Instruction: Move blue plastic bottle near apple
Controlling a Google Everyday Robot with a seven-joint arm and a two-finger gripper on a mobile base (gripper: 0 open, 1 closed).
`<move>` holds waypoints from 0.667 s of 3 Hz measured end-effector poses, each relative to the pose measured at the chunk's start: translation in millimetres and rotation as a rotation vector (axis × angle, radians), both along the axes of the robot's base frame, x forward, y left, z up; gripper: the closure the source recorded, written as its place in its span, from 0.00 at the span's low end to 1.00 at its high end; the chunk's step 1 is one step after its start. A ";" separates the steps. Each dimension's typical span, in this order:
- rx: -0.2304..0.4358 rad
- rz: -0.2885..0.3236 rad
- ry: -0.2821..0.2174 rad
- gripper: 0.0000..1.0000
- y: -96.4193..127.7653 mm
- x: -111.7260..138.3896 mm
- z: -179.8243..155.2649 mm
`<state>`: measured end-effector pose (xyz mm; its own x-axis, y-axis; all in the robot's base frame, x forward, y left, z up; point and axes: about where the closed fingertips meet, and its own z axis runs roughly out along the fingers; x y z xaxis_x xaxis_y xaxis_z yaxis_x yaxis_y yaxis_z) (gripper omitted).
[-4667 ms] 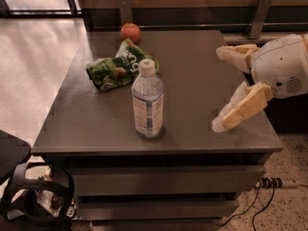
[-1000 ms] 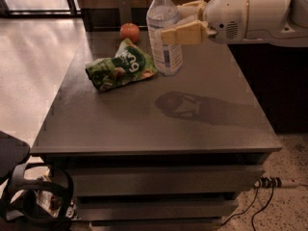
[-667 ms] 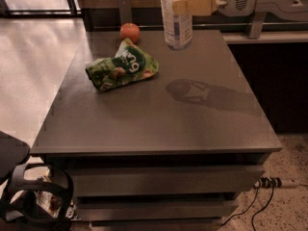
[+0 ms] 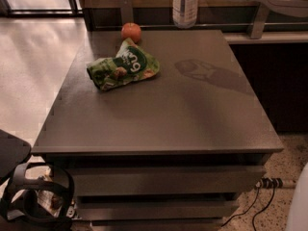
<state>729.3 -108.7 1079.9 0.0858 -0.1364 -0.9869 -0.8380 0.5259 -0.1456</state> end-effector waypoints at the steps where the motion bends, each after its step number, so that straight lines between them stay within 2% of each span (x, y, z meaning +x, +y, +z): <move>1: 0.054 -0.065 0.027 1.00 -8.7 34.0 -12.0; 2: 0.054 -0.065 0.027 1.00 -8.7 34.0 -12.0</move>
Offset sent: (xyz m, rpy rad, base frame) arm 0.0291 -0.0077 -0.0100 0.0468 0.0236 -0.0555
